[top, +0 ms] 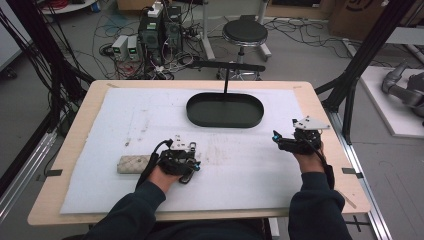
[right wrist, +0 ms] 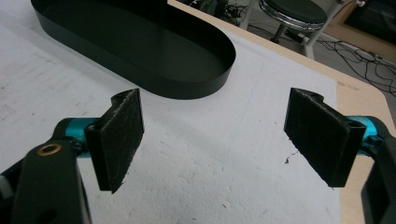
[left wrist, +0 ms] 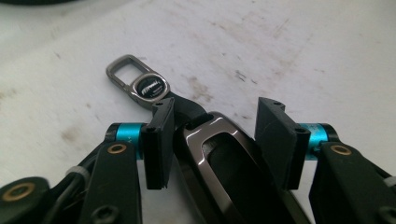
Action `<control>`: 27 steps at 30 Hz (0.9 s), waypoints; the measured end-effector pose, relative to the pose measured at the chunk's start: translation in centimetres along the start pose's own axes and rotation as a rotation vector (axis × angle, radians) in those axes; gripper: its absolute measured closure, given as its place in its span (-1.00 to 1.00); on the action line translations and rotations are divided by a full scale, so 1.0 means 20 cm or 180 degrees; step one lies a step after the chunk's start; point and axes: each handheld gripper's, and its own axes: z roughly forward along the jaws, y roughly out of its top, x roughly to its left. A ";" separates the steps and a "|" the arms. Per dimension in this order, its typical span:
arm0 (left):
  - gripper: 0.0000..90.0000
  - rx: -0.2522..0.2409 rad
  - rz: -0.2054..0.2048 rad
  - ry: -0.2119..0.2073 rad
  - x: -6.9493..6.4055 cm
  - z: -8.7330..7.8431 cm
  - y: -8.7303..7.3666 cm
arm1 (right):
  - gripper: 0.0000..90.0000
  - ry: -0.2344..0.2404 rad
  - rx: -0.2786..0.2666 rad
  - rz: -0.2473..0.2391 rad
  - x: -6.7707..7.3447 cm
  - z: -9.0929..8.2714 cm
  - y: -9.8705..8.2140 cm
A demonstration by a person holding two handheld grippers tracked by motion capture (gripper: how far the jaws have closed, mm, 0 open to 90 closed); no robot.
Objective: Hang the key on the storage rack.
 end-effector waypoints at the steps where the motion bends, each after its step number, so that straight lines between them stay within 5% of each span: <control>1: 0.12 -0.0045 0.0049 0.0079 0.02 0.00 0.00 | -0.55 0.0007 -0.0002 -0.0004 0.00 0.00 0.00; 4: 0.11 -0.0092 0.0018 0.0106 0.03 0.00 -0.01 | -0.55 0.0019 0.0004 0.0002 0.00 0.00 0.00; 7: -0.13 -0.0053 -0.0164 0.0259 0.03 -0.01 -0.01 | -0.55 0.0030 0.0007 0.0002 0.00 0.00 0.00; 8: -0.15 -0.0043 -0.0327 0.0312 0.02 -0.02 -0.02 | -0.55 0.0035 0.0009 0.0011 0.00 0.00 0.00; 12: -0.27 0.0078 -0.0421 0.0293 -0.03 -0.05 -0.04 | -0.55 0.0031 -0.0003 0.0027 0.00 0.00 0.00; 15: -0.16 0.0151 -0.0254 0.0396 -0.06 -0.05 -0.06 | -0.55 0.0036 0.0011 0.0018 -0.01 0.01 0.00; 19: 0.07 0.0238 -0.0024 0.0237 0.02 -0.06 -0.04 | -0.55 0.0037 0.0011 0.0011 0.00 0.00 0.00; 21: 0.07 0.0217 -0.0010 0.0253 0.03 -0.06 -0.04 | -0.55 0.0031 0.0003 0.0023 0.00 0.01 0.00; 25: 0.06 0.0078 -0.0215 0.0309 0.06 -0.05 -0.05 | -0.55 0.0040 0.0009 0.0008 0.00 0.01 0.00; 27: -0.20 0.0024 -0.0255 0.0392 0.06 -0.03 -0.05 | -0.55 0.0050 0.0011 0.0015 0.00 0.01 0.00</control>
